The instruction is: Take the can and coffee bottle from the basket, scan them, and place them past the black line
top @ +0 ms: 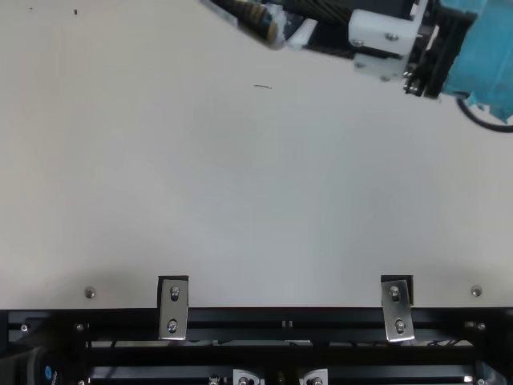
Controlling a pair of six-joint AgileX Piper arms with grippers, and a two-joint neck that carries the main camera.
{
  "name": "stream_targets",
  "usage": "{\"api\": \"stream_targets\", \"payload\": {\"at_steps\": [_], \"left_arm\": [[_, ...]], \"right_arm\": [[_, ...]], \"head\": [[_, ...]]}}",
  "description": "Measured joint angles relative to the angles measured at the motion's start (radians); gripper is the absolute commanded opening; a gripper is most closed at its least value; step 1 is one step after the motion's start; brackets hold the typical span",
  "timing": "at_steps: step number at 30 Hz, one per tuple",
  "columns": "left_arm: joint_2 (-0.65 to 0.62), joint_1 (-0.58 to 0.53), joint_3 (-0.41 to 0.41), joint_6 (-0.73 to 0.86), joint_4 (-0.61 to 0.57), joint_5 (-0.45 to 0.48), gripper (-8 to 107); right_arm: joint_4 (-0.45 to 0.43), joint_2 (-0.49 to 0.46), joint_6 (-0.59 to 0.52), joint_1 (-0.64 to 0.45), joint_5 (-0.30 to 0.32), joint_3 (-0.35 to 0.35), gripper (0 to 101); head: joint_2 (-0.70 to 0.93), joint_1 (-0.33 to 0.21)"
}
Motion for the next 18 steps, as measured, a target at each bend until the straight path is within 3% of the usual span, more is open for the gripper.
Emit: {"api": "stream_targets", "payload": {"at_steps": [4, 10, 18], "left_arm": [[0.000, 0.000, 0.000, 0.000, 0.000, 0.000, 90], [0.000, 0.000, 0.000, 0.000, 0.000, 0.000, 90], [0.000, 0.000, 0.000, 0.000, 0.000, 0.000, 90]], "right_arm": [[-0.059, -0.019, -0.071, -0.007, -0.057, -0.011, 0], [-0.062, -0.032, -0.088, -0.069, -0.149, -0.048, 0], [0.085, -0.076, -0.057, -0.220, -0.332, -0.042, 0]], "head": [[0.000, 0.000], [0.000, 0.005], [0.000, 0.000]]}}
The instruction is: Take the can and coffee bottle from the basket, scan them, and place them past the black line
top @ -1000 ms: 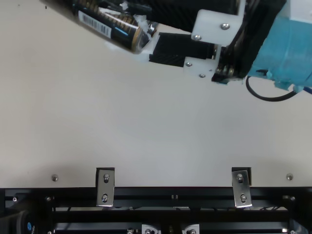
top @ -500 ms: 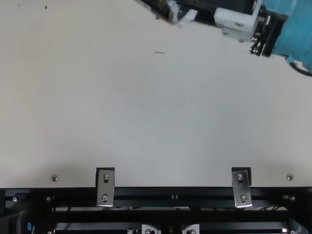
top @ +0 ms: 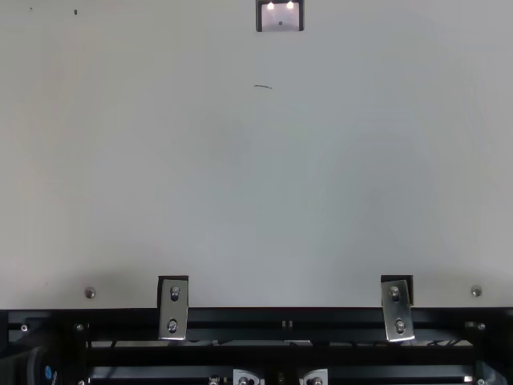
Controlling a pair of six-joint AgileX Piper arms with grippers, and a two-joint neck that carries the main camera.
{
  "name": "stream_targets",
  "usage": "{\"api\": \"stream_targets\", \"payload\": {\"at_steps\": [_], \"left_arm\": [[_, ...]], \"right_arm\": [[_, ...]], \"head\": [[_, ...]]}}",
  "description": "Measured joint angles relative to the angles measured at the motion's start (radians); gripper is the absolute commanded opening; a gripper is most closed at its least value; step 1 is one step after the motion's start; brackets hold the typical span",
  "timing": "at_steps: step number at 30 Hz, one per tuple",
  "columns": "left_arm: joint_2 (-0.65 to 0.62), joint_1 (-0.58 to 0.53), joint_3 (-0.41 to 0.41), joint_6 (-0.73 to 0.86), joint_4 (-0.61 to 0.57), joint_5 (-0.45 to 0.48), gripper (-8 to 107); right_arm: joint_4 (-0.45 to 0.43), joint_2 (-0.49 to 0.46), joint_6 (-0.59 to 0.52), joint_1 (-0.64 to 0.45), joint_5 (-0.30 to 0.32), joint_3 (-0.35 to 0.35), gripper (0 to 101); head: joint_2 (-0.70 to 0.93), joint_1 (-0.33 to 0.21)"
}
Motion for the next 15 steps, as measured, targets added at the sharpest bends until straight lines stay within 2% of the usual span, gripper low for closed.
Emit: {"api": "stream_targets", "payload": {"at_steps": [3, 11, 15], "left_arm": [[0.000, 0.000, 0.000, 0.000, 0.000, 0.000, 90], [0.000, 0.000, 0.000, 0.000, 0.000, 0.000, 90], [0.000, 0.000, 0.000, 0.000, 0.000, 0.000, 90]], "right_arm": [[0.069, -0.011, -0.005, -0.019, -0.074, 0.011, 0], [0.092, -0.012, -0.004, -0.020, -0.080, 0.010, 0], [0.047, -0.022, 0.006, -0.005, -0.105, 0.013, 0]], "head": [[0.000, 0.000], [0.000, 0.000], [0.000, 0.005]]}}
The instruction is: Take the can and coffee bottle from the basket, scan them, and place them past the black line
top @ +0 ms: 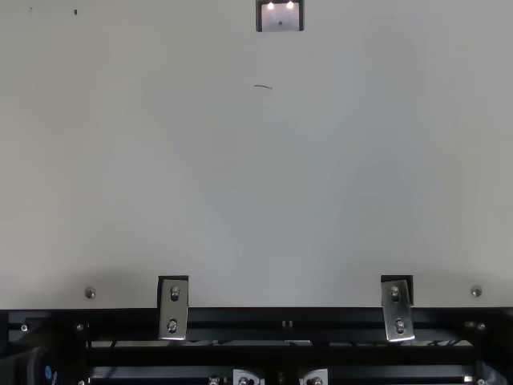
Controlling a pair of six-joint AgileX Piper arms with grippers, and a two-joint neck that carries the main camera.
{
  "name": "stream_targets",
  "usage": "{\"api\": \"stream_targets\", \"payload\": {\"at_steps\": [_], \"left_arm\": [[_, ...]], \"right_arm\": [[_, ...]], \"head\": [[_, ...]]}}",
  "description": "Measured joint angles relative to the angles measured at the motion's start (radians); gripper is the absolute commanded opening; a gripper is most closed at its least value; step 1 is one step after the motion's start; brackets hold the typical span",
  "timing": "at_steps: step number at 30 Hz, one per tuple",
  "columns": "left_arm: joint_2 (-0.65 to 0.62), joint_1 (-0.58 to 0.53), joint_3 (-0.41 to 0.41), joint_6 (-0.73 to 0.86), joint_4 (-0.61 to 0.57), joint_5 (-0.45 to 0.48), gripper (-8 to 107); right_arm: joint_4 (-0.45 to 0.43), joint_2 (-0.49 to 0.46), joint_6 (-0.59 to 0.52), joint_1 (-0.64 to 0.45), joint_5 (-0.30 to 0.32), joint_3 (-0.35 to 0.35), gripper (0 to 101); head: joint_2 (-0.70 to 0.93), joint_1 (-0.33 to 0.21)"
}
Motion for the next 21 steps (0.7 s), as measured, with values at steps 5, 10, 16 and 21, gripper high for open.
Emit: {"api": "stream_targets", "payload": {"at_steps": [5, 10, 16, 21], "left_arm": [[0.000, 0.000, 0.000, 0.000, 0.000, 0.000, 90], [0.000, 0.000, 0.000, 0.000, 0.000, 0.000, 90], [0.000, 0.000, 0.000, 0.000, 0.000, 0.000, 90], [0.000, 0.000, 0.000, 0.000, 0.000, 0.000, 90]], "right_arm": [[-0.108, -0.031, 0.017, 0.074, -0.072, 0.034, 0], [-0.216, -0.067, 0.062, 0.196, -0.179, 0.082, 0], [-0.316, -0.083, 0.143, 0.380, -0.317, 0.142, 0], [-0.352, -0.078, 0.193, 0.534, -0.383, 0.158, 0]], "head": [[0.000, -0.005], [0.000, -0.005], [0.000, -0.005], [0.000, -0.005]]}}
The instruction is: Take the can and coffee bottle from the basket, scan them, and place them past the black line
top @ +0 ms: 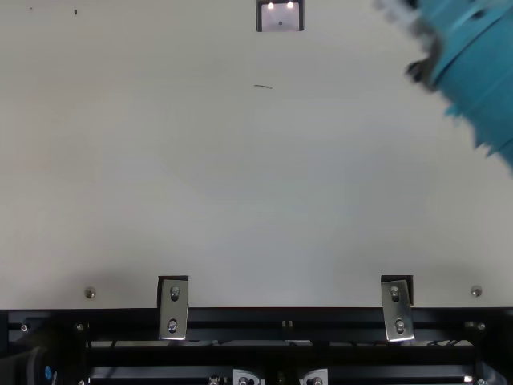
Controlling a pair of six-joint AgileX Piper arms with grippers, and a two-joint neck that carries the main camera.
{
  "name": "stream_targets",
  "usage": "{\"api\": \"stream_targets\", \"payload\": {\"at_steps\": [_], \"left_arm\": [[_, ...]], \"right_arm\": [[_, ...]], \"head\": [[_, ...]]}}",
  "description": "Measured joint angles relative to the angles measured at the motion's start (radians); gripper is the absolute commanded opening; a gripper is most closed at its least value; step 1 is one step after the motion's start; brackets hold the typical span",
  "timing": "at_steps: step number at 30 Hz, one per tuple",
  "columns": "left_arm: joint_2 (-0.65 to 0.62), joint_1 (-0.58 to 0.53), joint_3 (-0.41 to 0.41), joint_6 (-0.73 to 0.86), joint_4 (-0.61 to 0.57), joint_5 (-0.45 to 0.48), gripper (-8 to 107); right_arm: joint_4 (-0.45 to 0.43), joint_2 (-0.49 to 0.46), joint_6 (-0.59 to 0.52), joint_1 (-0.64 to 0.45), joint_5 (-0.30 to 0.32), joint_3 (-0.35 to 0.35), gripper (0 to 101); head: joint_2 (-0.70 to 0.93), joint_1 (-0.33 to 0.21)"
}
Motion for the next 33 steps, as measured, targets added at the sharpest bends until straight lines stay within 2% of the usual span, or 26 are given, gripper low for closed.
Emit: {"api": "stream_targets", "payload": {"at_steps": [3, 10, 14, 20, 24, 33], "left_arm": [[0.000, 0.000, 0.000, 0.000, 0.000, 0.000, 90], [0.000, 0.000, 0.000, 0.000, 0.000, 0.000, 90], [0.000, 0.000, 0.000, 0.000, 0.000, 0.000, 90], [0.000, 0.000, 0.000, 0.000, 0.000, 0.000, 90], [0.000, 0.000, 0.000, 0.000, 0.000, 0.000, 90], [0.000, 0.000, 0.000, 0.000, 0.000, 0.000, 90]], "right_arm": [[0.000, 0.000, 0.000, 0.041, 0.011, 0.000, 0], [-0.001, 0.000, 0.003, 0.041, 0.004, 0.000, 0], [-0.042, 0.004, -0.029, 0.046, -0.010, 0.010, 0], [-0.104, 0.004, -0.110, 0.099, -0.076, 0.059, 0], [-0.143, 0.012, -0.120, 0.137, -0.132, 0.109, 0], [-0.341, 0.078, 0.025, 0.214, -0.243, 0.222, 0]], "head": [[0.000, 0.000], [0.000, 0.000], [0.000, 0.000], [0.000, 0.000], [0.000, 0.000], [0.000, 0.000]]}}
